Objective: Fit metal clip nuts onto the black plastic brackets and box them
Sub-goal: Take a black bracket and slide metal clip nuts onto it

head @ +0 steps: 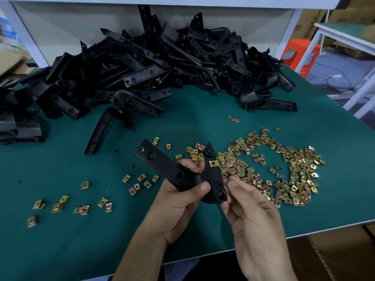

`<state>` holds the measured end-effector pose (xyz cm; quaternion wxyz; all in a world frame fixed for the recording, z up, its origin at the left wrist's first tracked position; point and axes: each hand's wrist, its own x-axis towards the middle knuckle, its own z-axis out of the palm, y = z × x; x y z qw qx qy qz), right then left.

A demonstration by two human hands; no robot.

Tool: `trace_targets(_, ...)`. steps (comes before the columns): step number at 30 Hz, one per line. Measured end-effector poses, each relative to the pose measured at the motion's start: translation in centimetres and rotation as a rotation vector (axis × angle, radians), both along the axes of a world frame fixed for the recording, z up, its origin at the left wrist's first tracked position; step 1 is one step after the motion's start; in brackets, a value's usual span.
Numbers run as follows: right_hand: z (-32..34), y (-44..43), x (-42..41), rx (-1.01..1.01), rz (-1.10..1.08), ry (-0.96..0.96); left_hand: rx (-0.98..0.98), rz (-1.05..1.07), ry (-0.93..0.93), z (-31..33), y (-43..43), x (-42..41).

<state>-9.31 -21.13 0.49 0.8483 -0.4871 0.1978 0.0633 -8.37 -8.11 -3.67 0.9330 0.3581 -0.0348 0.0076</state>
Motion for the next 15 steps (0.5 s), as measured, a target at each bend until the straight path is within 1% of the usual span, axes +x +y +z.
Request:
trace_targets(9,0.28,-0.41,-0.18,-0.026,0.056,-0.032,-0.019,0.000,-0.020,0.31,-0.05,-0.11)
trace_targets(15,0.17,-0.45,-0.32,-0.068,0.081,-0.045,-0.007,0.026,0.028,0.11,-0.07,-0.16)
